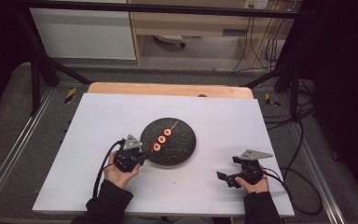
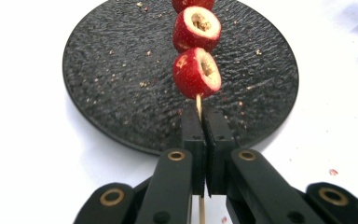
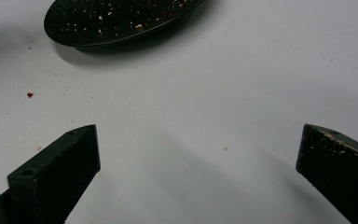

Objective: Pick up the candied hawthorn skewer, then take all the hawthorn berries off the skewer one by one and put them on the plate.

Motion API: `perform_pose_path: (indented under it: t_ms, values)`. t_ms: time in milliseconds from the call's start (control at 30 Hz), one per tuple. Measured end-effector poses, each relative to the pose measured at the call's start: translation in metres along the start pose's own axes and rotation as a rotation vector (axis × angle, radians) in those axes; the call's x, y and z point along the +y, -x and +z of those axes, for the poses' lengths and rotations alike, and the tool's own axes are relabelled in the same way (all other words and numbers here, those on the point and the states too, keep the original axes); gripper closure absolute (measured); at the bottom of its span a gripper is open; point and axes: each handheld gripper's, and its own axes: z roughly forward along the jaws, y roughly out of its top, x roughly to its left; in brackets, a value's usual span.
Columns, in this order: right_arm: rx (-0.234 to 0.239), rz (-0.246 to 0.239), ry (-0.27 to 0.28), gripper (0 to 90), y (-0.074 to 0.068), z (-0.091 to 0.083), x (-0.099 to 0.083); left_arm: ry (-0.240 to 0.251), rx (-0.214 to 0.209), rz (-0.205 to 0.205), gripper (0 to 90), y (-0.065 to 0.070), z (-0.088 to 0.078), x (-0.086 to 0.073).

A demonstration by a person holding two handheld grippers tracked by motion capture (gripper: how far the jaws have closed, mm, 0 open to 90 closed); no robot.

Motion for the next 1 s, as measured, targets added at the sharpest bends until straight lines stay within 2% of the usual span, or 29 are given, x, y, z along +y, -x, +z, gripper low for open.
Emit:
perform_pose_path:
  t_ms: [167, 433, 600, 900, 1000]
  values:
    - [0.001, 0.0, 0.0, 0.5, -0.003, 0.002, 0.002, 0.017, -0.032, 0.012, 88.1, -0.003, -0.009, -0.012]
    - [-0.001, -0.002, 0.003, 0.5, -0.01, 0.006, 0.006, 0.042, -0.051, 0.032, 88.2, -0.003, -0.02, -0.029]
    - [-0.001, -0.012, 0.004, 0.5, -0.016, 0.01, 0.01, 0.07, -0.065, 0.03, 88.2, -0.004, -0.025, -0.033]
    - [0.002, -0.012, 0.007, 0.5, -0.03, 0.016, 0.018, 0.081, -0.091, 0.05, 88.2, 0.0, -0.029, -0.042]
    - [0.003, -0.021, 0.01, 0.5, -0.035, 0.019, 0.023, 0.088, -0.097, 0.046, 88.2, -0.001, -0.03, -0.043]
